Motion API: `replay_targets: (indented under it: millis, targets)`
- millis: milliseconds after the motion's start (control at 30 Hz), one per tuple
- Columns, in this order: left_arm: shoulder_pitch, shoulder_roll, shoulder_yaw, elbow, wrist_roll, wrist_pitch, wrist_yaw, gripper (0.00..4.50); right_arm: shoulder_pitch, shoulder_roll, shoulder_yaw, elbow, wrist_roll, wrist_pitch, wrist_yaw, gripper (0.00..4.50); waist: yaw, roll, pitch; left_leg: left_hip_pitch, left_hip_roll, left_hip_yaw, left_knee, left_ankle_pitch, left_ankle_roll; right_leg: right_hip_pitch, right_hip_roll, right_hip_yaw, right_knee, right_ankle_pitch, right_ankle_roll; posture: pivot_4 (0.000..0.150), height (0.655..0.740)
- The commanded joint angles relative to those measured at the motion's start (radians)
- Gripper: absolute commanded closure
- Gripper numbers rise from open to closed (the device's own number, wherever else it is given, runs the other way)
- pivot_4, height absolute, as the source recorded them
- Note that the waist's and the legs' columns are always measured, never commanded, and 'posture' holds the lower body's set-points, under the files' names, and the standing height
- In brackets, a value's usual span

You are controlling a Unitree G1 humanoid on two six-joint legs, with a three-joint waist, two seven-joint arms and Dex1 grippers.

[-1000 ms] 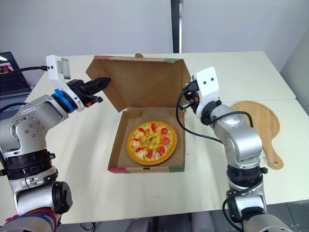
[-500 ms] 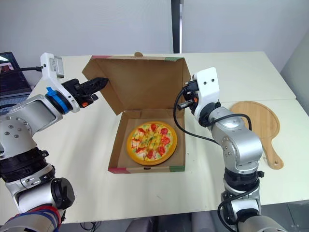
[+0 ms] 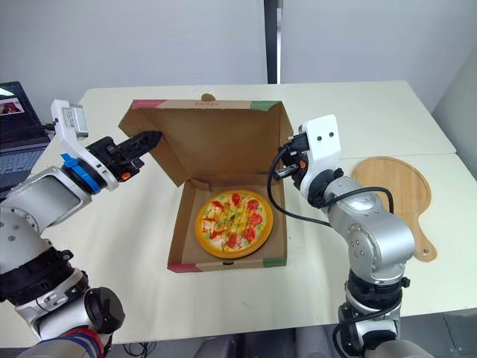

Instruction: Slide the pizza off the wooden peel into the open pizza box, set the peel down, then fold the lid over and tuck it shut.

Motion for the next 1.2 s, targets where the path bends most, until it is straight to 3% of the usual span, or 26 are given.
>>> replay_targets:
  millis: [33,267,600,933,1200]
  targets:
    - [0.019,-0.046,-0.014,-0.054,-0.101,0.044,0.035,4.50,0.004,0.037,0.061,-0.039,0.065,0.008,0.021,4.48,0.002,0.000,-0.002,0.000,0.000,0.000,0.000,0.000,0.000,0.000,0.000,0.000,0.000,0.000,0.000,0.150,0.7400]
    - [0.078,-0.088,0.006,-0.089,-0.196,0.006,0.126,4.50,0.031,0.055,0.076,-0.038,0.062,-0.012,0.018,4.48,0.002,0.000,-0.013,0.001,0.000,0.002,0.000,0.000,0.000,0.000,0.000,0.002,0.000,0.000,0.000,0.150,0.7400]
    - [0.150,-0.019,-0.049,-0.058,-0.182,-0.160,0.068,4.50,0.053,0.053,0.117,0.014,0.030,-0.138,0.016,4.48,0.002,0.000,-0.015,0.005,0.001,0.007,-0.002,0.000,0.000,0.000,0.002,0.007,0.000,0.000,0.000,0.150,0.7400]
    - [0.229,-0.048,-0.083,-0.097,-0.272,-0.234,0.150,4.50,0.096,0.055,0.144,0.021,0.024,-0.188,-0.002,4.48,0.004,-0.001,-0.016,0.012,0.001,0.016,-0.005,-0.001,0.001,0.001,0.003,0.016,0.000,0.000,0.000,0.150,0.7400]
    - [0.246,-0.011,-0.104,-0.074,-0.308,-0.298,0.147,4.50,0.094,0.067,0.160,0.030,0.022,-0.206,-0.022,4.48,0.005,-0.001,-0.016,0.014,0.002,0.019,-0.005,-0.001,0.002,0.002,0.004,0.018,0.000,0.000,0.000,0.150,0.7400]
